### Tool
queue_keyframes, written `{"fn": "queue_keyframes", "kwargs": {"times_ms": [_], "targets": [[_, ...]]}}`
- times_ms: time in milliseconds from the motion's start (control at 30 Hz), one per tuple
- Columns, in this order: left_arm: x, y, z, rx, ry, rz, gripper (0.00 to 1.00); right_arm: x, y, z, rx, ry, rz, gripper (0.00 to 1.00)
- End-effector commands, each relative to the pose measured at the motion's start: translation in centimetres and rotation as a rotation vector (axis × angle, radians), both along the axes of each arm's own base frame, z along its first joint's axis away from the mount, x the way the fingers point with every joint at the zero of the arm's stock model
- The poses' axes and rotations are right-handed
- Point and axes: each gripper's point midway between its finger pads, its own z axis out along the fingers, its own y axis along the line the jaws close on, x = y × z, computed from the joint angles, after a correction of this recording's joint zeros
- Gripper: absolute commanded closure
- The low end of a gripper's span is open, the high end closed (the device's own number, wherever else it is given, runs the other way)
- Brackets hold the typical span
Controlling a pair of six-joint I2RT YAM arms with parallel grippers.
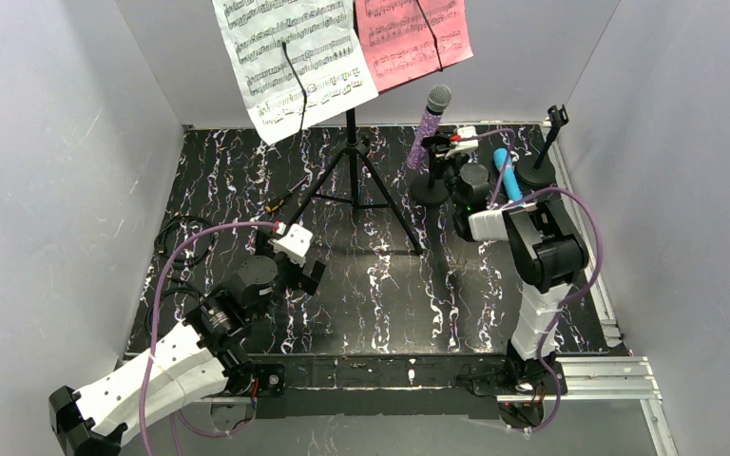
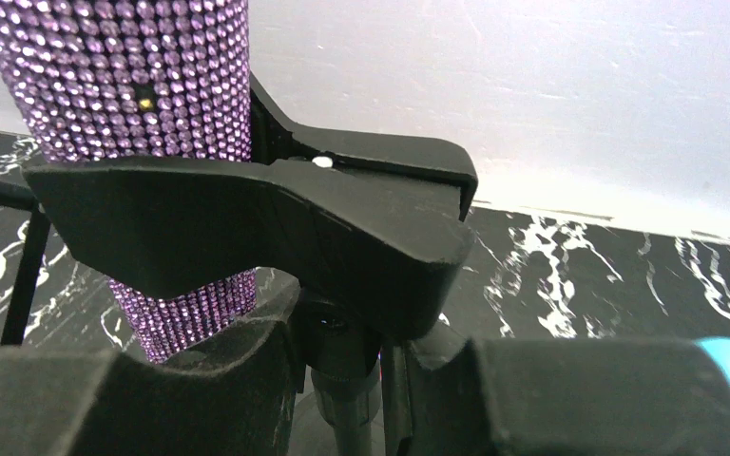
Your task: Pack up the instrument practice props
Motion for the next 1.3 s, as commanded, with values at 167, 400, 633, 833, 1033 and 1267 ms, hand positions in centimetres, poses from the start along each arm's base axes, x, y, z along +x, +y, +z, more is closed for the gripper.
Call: {"fn": "queue_keyframes", "kwargs": {"times_ms": [167,400,633,833,1033,1267], "targets": [[-0.6,-0.7,1.6,-0.062,-0.023,-0.050,0.02,-5.7,-4.0,8.6,-0.010,-0.149,-0.075,0.93],[-1.8,-1.8,3.4,-0.103,-0.001,-0.136,0.02,-11.1,-4.7,11.5,-0.009,-0.128,-0.016,0.95],[-2.6,-3.3,5.9,-0.144,0.018,-0.217,0.02,-16.9,-2.1,12.4,0.005,-0.076,0.138,0.96],[-3.4,-4.3,6.9,-0.178,0.057,-0.269,0.02,-22.4,2.3,12.3,0.003,-0.054,0.271,0.97],[-4.1,-4.4,7.8,-0.253,0.100,-0.259,0.02,-26.2,6.2,11.9,0.056,-0.059,0.337,0.99],[-4.8,-3.7,7.6,-0.268,0.128,-0.243,0.02,-28.7,11.3,10.8,0.084,-0.110,0.401,0.99]]}}
